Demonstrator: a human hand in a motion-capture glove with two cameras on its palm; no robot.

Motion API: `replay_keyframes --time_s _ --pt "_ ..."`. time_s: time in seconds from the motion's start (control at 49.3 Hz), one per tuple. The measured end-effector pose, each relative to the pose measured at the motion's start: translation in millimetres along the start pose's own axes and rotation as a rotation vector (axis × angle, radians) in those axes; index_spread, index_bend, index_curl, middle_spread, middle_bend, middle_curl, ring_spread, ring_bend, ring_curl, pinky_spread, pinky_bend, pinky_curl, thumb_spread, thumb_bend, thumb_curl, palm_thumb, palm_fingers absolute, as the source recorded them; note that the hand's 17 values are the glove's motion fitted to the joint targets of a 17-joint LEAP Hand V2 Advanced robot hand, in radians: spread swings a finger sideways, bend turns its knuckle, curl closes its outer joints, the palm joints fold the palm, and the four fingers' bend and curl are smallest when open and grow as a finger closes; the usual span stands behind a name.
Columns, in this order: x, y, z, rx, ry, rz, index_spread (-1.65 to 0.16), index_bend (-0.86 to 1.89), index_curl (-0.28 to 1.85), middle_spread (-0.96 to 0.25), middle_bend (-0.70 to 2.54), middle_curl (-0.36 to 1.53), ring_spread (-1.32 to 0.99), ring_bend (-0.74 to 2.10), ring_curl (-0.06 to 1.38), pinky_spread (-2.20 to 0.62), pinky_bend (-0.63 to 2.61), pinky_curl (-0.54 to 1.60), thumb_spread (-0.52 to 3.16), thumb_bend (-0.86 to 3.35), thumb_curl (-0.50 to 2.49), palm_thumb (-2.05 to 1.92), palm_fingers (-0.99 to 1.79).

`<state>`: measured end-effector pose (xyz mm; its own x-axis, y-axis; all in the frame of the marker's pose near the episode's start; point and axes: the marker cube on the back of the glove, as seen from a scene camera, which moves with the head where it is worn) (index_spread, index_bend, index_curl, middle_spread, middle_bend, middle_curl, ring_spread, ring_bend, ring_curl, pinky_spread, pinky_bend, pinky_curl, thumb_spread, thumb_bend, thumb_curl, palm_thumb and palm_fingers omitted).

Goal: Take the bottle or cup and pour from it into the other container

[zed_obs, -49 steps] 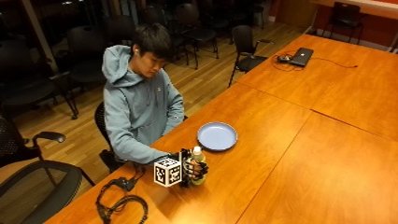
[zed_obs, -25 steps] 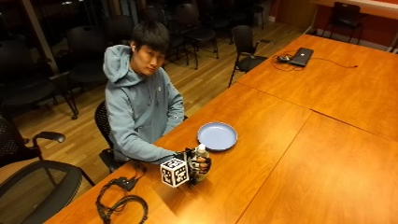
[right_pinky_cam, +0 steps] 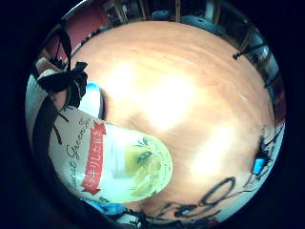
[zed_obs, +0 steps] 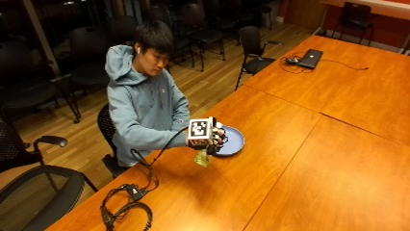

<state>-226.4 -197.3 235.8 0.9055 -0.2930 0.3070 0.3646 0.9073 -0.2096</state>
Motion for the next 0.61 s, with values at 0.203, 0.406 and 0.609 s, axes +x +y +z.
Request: replay_keyframes --time_s 0.203,0.406,0.609 --pt "-32.7 -31.6 -21.0 -0.259 0.390 0.012 -0.07 0.12 0.31 -0.05 0.33 0.52 -0.15 0.52 0.45 -0.17 0.54 0.34 0.12 -0.04 0.67 1.10 1.11" --pt "-88.1 -57.4 46.1 -0.310 0.949 0.139 -0.07 0.12 0.31 -0.05 0.32 0.53 -0.15 0.52 0.46 -0.18 0.53 0.35 0.11 -0.04 0.68 1.09 1.12" --pt "-140.0 -73.6 127.7 -0.403 1.172 0.063 -0.08 0.12 0.31 -0.05 0.32 0.53 -0.16 0.52 0.47 -0.18 0.54 0.36 0.11 -0.04 0.68 1.07 1.12"
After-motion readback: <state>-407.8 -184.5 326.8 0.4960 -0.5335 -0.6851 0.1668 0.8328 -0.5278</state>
